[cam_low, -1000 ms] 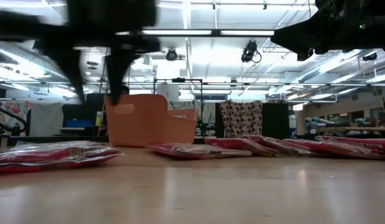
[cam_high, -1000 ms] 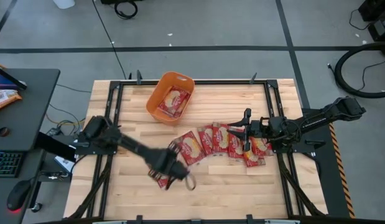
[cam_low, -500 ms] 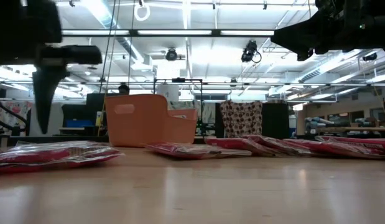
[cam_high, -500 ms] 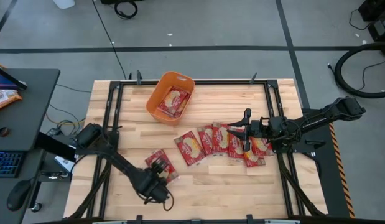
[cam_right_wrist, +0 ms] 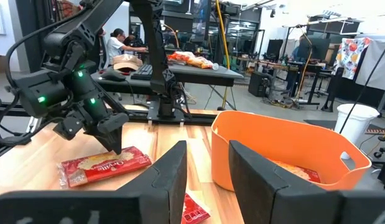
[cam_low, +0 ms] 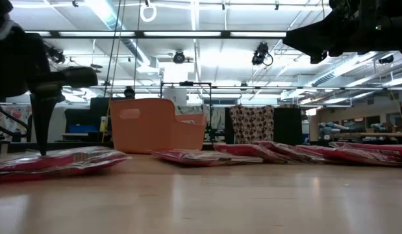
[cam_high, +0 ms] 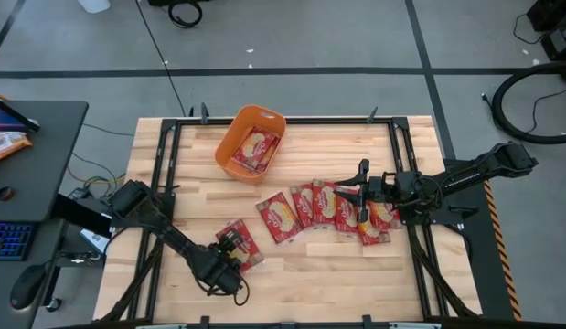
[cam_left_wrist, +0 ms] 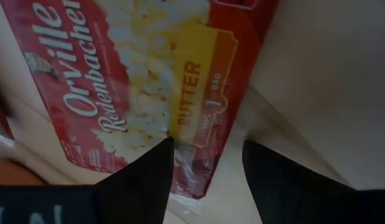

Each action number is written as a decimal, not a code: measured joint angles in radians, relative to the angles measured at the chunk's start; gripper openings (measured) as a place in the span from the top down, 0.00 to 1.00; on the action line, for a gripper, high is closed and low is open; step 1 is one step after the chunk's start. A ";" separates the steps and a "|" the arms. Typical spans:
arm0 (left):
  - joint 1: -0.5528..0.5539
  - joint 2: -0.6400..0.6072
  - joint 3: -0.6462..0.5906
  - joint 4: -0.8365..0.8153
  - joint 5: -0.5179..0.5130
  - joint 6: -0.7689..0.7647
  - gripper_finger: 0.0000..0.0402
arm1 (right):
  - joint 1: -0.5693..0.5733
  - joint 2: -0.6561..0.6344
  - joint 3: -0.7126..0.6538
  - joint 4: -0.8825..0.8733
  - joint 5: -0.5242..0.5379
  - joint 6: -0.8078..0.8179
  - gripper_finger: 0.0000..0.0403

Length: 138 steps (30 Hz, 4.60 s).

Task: Sort popcorn bags into baskets
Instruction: Put the red popcorn bag into the orange bin

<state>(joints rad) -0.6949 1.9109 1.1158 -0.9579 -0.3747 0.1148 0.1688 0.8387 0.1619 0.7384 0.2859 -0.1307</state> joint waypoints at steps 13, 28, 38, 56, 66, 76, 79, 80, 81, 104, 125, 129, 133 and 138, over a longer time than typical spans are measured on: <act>0.024 0.007 0.040 0.008 -0.009 -0.280 0.98 | 0.000 0.000 0.000 0.000 0.000 0.000 0.69; 0.366 -0.201 0.370 -0.106 -0.012 -0.630 1.00 | 0.000 0.000 0.000 0.001 0.000 0.001 0.69; 0.722 -0.241 0.404 0.115 -0.024 -0.688 1.00 | 0.000 0.001 0.000 0.002 0.000 0.001 0.69; 1.199 -0.239 0.318 -0.066 0.195 -0.732 0.98 | 0.000 0.001 0.000 0.001 -0.001 0.001 0.69; 1.142 -0.240 0.308 0.077 0.238 -0.495 0.64 | 0.000 0.001 0.000 0.001 -0.030 0.001 0.69; 0.826 -0.160 0.308 0.351 0.160 0.107 0.60 | 0.000 0.001 0.000 -0.003 -0.029 -0.002 0.69; 0.751 -0.098 0.307 0.408 0.105 0.221 0.60 | 0.008 -0.024 -0.001 -0.058 0.021 -0.028 0.69; 0.730 -0.080 0.307 0.433 0.083 0.240 0.60 | 0.017 -0.042 -0.001 -0.078 0.056 -0.033 0.69; 0.711 -0.062 0.307 0.443 0.065 0.262 0.60 | 0.028 -0.071 -0.001 -0.107 0.093 -0.035 0.69; 0.662 0.219 0.307 0.649 0.003 0.967 0.60 | 0.123 -0.277 0.000 -0.382 0.185 0.138 0.69; 0.677 0.099 0.403 0.418 0.006 0.673 0.95 | 0.124 -0.241 0.000 -0.373 0.185 0.156 0.69; 0.714 0.041 0.481 0.298 0.034 0.467 0.95 | 0.124 -0.241 0.000 -0.374 0.185 0.156 0.69; 0.759 0.019 0.614 0.162 0.026 0.196 0.95 | 0.124 -0.241 0.000 -0.374 0.185 0.156 0.69; 0.854 0.019 0.736 -0.047 -0.009 -0.171 0.93 | 0.124 -0.240 0.000 -0.373 0.168 0.156 0.69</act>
<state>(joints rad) 0.1586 1.9301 1.8517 -1.0044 -0.3840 -0.0561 0.2924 0.5983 0.1616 0.3654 0.4544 0.0257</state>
